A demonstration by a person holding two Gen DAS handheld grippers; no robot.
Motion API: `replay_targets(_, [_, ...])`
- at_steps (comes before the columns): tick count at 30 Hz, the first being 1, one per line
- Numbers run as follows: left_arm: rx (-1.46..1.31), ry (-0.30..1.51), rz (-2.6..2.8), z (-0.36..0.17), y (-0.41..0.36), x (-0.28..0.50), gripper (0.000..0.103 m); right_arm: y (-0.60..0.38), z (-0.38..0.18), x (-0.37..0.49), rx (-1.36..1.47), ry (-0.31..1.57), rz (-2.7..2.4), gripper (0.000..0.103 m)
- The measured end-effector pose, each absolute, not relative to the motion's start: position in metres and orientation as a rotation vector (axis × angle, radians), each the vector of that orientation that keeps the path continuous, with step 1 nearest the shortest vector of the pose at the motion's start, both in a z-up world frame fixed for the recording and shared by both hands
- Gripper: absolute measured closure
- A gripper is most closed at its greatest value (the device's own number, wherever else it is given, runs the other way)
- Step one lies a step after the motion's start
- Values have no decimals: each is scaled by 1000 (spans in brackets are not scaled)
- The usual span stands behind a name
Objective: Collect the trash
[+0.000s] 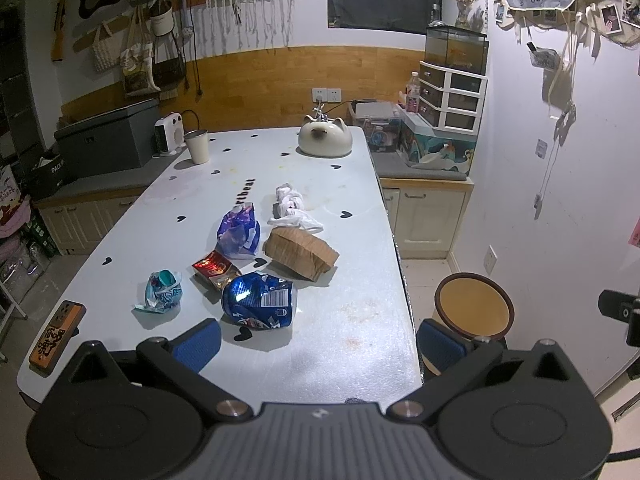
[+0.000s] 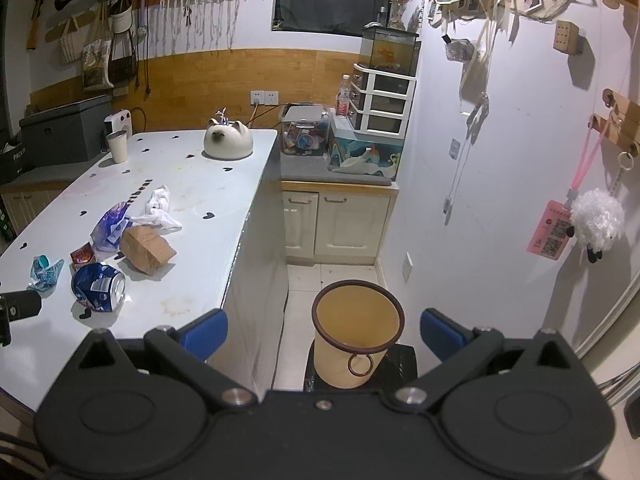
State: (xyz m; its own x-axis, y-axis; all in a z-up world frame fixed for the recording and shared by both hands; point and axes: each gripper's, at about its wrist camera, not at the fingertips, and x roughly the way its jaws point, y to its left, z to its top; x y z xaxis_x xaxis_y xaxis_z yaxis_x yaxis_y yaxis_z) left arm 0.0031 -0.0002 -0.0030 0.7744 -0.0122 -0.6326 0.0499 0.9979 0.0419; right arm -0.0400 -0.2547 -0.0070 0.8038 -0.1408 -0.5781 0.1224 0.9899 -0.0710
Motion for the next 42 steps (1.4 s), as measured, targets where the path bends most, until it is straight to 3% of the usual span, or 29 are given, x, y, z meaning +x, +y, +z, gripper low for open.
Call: replay_targets(42, [56,693,-35,-11,-3,5,0,-253,-6,-40,-37,627,-142,0])
